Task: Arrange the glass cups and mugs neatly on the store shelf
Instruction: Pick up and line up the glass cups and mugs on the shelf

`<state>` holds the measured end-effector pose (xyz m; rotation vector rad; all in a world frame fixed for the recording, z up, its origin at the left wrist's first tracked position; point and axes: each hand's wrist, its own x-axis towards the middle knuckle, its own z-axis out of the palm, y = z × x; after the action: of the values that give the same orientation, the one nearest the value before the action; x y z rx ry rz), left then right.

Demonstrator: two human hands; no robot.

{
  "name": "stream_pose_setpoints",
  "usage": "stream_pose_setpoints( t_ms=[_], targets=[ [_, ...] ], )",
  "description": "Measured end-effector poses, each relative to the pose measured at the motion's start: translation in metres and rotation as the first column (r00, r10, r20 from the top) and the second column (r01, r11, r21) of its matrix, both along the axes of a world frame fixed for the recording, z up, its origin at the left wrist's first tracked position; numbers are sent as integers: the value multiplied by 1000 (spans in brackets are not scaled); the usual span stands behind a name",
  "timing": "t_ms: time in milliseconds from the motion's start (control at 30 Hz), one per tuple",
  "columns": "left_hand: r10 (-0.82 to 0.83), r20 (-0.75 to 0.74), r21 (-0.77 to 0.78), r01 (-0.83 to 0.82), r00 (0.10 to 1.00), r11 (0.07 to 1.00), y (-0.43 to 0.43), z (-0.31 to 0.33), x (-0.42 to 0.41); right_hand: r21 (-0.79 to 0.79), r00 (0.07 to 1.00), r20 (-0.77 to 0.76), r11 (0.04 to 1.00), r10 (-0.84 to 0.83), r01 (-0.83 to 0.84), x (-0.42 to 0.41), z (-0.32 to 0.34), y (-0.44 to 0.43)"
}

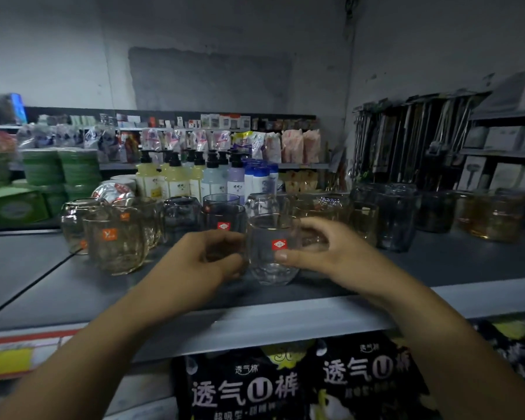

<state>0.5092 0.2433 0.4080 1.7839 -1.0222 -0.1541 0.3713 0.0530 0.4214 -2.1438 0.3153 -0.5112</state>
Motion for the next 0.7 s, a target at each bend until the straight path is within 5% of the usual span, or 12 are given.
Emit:
stream_pose_setpoints(
  t_ms=[200, 700],
  targets=[
    [-57, -277, -95, 31, 959, 995, 9, -8, -15, -41, 998, 21, 998, 55, -54, -36, -13, 5],
    [93, -44, 36, -92, 995, 995, -32, 5, -20, 0, 995, 55, 996, -87, 87, 15, -14, -13]
  ],
)
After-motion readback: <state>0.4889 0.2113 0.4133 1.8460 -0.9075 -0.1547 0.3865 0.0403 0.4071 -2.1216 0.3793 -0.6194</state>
